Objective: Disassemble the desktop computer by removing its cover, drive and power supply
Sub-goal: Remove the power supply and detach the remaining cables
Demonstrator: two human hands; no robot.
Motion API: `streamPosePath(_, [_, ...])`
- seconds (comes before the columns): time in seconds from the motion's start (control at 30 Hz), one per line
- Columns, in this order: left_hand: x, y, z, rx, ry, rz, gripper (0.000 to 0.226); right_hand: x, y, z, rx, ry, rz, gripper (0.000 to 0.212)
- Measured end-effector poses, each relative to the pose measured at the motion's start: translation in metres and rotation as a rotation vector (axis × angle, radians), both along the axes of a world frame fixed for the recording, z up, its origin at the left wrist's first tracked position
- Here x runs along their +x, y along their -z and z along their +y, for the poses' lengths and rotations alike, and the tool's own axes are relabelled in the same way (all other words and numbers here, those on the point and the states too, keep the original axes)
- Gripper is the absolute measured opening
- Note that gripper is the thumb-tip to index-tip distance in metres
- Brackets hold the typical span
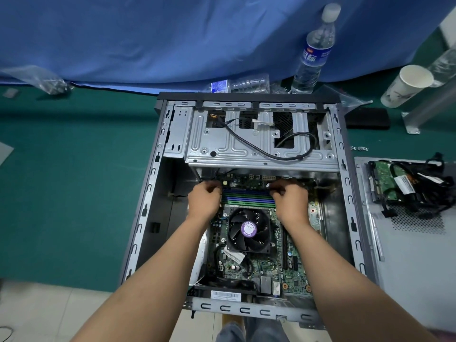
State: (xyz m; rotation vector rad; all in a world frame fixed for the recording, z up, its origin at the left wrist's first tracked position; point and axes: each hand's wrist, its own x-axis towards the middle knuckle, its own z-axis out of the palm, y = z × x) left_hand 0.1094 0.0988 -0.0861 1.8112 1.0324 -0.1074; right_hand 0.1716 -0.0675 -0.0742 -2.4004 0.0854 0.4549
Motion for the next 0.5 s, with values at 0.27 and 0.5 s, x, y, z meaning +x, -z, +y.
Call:
streamPosePath(0.27, [0.0015, -0.0051, -0.0056, 0.175, 0.18, -0.005, 0.021, -0.0006, 0.0, 0.0001, -0.033, -0.016, -0.005, 0.02])
streamPosePath(0.5, [0.0052, -0.0104, -0.0067, 0.133, 0.108, -0.054, 0.011, 0.0012, -0.0068, -0.003, 0.03, 0.0, -0.023, 0.019])
